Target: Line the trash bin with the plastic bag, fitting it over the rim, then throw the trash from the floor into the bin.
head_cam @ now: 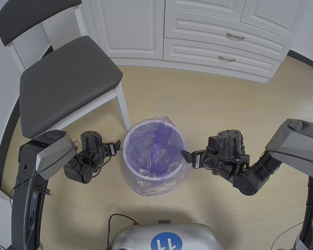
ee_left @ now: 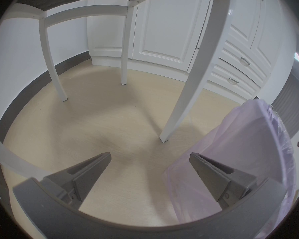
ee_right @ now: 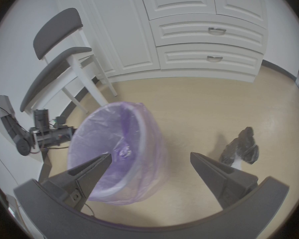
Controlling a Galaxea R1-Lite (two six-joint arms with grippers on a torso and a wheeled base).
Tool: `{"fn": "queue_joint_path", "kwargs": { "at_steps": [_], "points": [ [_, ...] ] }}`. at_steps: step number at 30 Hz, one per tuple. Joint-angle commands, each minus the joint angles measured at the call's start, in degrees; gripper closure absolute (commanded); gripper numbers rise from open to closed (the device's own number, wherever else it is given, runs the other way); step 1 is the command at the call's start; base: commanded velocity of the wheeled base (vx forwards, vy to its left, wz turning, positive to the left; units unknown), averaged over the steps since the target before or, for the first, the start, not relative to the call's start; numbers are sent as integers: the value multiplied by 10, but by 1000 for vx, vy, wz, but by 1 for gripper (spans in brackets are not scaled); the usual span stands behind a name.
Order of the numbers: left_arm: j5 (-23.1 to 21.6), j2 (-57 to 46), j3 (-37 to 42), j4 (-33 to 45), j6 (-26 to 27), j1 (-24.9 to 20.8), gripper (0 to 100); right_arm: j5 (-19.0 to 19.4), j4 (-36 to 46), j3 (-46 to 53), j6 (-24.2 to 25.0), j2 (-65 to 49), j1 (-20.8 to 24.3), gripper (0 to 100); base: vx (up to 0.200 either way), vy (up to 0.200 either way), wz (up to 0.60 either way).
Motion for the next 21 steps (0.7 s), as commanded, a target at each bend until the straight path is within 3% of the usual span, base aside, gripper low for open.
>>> {"fn": "queue_joint_path", "kwargs": {
  "at_steps": [1, 6, 12, 18, 21],
  "points": [
    [-15, -46, 32, 0, 1, 6, 0, 1, 6, -13, -21, 14, -46, 0, 0, 0, 0],
    [-15, -43, 34, 0, 2, 4, 0, 9, 9, -56, -13, 80, -70, 0, 0, 0, 0],
    [-15, -40, 34, 0, 2, 4, 0, 67, 76, -94, 83, 96, -73, 0, 0, 0, 0],
    [-15, -38, 34, 0, 2, 0, 0, 81, 105, -114, 109, 105, -75, 0, 0, 0, 0],
    [-15, -28, 35, 1, 2, -2, 0, 112, 105, -128, 131, 129, -75, 0, 0, 0, 0]
  ]
}}
